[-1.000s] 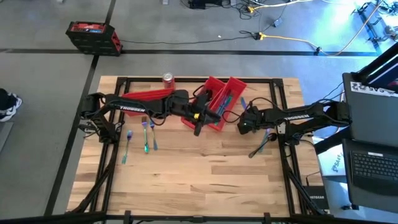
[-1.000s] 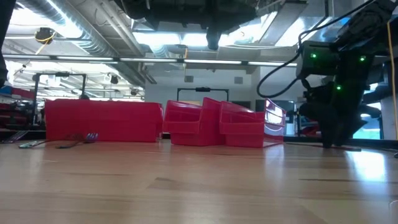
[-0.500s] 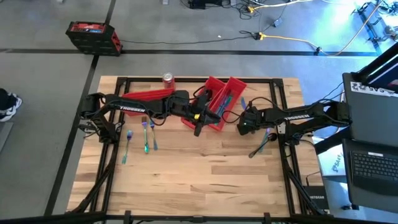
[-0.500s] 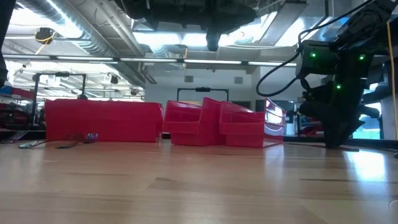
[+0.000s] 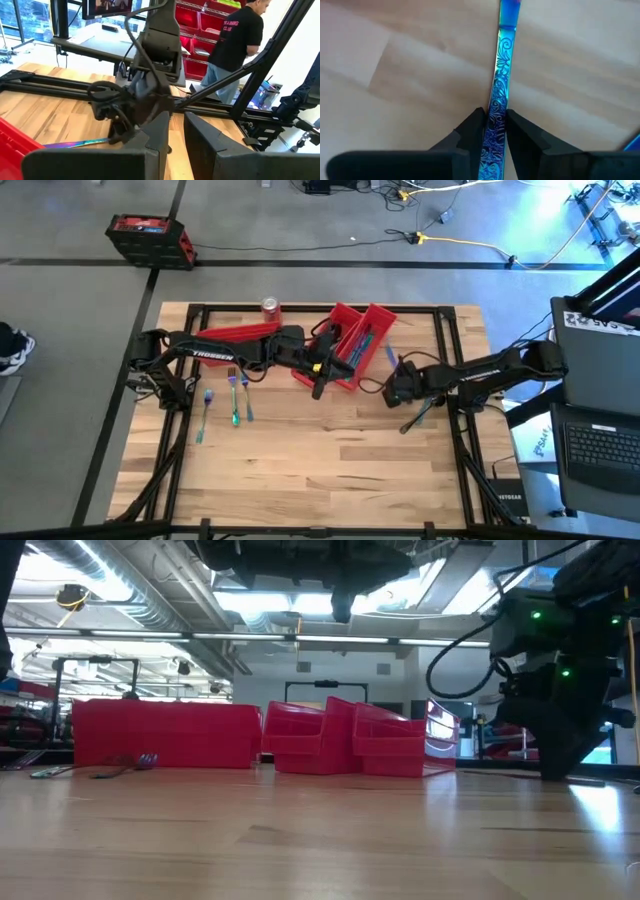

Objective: Sort silverware
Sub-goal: Put the blue table knife into the right red bin

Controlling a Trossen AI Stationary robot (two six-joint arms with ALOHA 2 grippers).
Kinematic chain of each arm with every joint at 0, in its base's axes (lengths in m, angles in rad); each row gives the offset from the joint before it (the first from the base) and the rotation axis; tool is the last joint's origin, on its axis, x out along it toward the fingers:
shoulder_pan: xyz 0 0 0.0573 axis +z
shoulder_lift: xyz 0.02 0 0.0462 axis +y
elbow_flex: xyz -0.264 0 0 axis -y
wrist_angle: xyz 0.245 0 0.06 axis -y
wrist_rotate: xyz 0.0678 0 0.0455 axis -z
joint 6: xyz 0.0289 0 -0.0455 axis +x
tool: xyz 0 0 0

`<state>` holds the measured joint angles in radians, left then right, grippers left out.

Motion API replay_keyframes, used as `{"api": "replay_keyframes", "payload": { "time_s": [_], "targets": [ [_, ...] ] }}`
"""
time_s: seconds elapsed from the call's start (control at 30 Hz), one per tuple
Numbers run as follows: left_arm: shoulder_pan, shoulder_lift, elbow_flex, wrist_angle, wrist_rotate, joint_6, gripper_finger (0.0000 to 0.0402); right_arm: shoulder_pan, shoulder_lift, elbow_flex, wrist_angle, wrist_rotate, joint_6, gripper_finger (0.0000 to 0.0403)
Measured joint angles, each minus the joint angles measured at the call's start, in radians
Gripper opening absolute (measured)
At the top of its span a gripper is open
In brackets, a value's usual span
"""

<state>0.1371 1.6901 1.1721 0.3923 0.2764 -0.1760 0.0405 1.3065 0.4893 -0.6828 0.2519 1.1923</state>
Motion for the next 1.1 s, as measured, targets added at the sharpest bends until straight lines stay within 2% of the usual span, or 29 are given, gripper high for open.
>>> {"api": "replay_keyframes", "payload": {
  "time_s": [0.07, 0.23, 0.43, 0.73, 0.83, 1.03, 1.1],
  "targets": [
    [0.0, 0.0, 0.0, 0.0, 0.0, 0.0, 0.0045, 0.033, 0.002, 0.018, -0.005, -0.017, 0.028, 0.0069],
    [0.001, 0.0, 0.0, 0.003, 0.0, -0.002, 0.0045, 0.148, 0.002, 0.053, 0.039, -0.139, 0.102, 0.0069],
    [-0.006, 0.0, 0.0, 0.003, 0.0, -0.008, 0.0045, 0.289, 0.002, 0.064, 0.068, -0.143, 0.182, 0.0069],
    [-0.005, 0.0, 0.0, 0.009, -0.018, -0.004, 0.0045, 0.399, 0.001, 0.071, 0.166, -0.175, 0.197, 0.0069],
    [-0.005, 0.0, 0.0, 0.01, -0.022, -0.005, 0.0045, 0.417, 0.0, 0.11, 0.138, -0.121, 0.196, 0.0069],
    [-0.006, 0.0, 0.0, 0.009, -0.026, -0.006, 0.0045, 0.426, 0.0, 0.24, -0.032, 0.081, 0.074, 0.0069],
    [-0.005, 0.0, 0.0, 0.009, -0.028, -0.006, 0.0045, 0.409, 0.0, 0.247, -0.115, 0.096, 0.097, 0.0069]
  ]
}}
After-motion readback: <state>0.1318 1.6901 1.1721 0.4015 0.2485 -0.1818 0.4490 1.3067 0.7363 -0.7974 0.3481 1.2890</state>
